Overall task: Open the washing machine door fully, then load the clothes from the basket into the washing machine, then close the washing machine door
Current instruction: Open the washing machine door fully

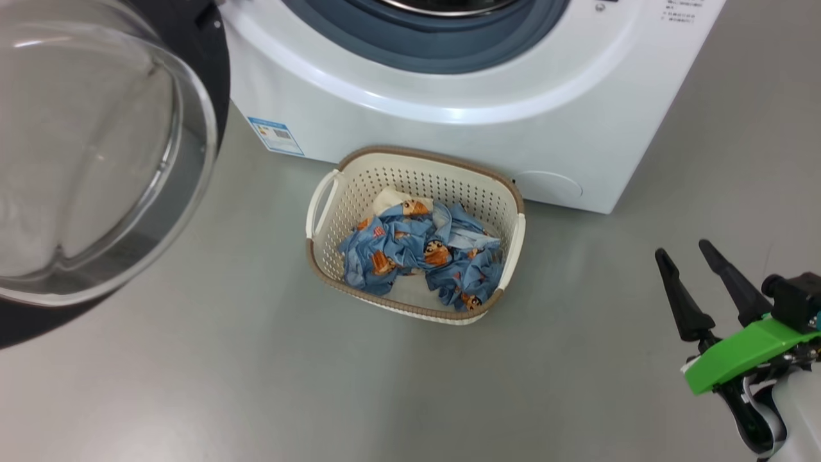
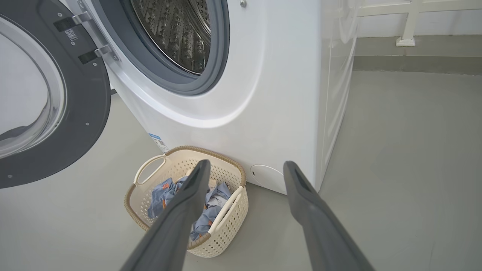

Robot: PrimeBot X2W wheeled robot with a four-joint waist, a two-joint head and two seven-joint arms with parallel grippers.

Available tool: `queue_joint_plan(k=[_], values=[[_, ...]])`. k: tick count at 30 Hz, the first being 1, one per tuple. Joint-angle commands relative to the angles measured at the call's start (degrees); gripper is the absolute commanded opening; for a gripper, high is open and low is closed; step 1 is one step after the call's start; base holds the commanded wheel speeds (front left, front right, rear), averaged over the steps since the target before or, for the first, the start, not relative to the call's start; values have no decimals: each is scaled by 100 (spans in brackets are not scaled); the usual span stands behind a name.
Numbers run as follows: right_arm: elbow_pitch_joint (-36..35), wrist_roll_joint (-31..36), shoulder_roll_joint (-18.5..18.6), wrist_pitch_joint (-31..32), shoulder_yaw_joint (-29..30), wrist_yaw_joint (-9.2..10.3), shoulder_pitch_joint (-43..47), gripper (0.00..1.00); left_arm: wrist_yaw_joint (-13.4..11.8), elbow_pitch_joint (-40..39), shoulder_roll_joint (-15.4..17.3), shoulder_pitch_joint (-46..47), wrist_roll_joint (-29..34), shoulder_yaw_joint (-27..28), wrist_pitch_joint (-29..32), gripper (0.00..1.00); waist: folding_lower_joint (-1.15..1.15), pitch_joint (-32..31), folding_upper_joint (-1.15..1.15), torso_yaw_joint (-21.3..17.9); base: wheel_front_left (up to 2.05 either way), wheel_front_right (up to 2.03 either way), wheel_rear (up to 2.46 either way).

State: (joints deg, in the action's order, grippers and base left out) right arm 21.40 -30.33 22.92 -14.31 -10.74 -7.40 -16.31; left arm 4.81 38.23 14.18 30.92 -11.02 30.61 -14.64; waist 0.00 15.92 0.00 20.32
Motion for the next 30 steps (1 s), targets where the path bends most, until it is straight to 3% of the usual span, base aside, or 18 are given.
queue_joint_plan(k=[1, 13, 20, 30], values=[[-132, 70, 92, -69, -144, -9, -104, 100, -39, -1, 493, 211, 63, 275, -36, 0, 0, 100, 0, -41, 0, 0, 0], [-67, 62, 115, -69, -295, -9, -393, 100, 32, 680, 869, 689, 318, 637, -36, 0, 0, 287, 0, -186, 0, 0, 0], [38, 19, -21, -69, -295, -9, -268, 100, 227, 448, 626, 365, 333, 554, -36, 0, 0, -63, 0, -185, 0, 0, 0], [76, -69, -175, -69, -303, -9, -27, 100, 266, -570, 125, -499, 175, 68, -36, 0, 0, -556, 0, -128, 0, 0, 0]])
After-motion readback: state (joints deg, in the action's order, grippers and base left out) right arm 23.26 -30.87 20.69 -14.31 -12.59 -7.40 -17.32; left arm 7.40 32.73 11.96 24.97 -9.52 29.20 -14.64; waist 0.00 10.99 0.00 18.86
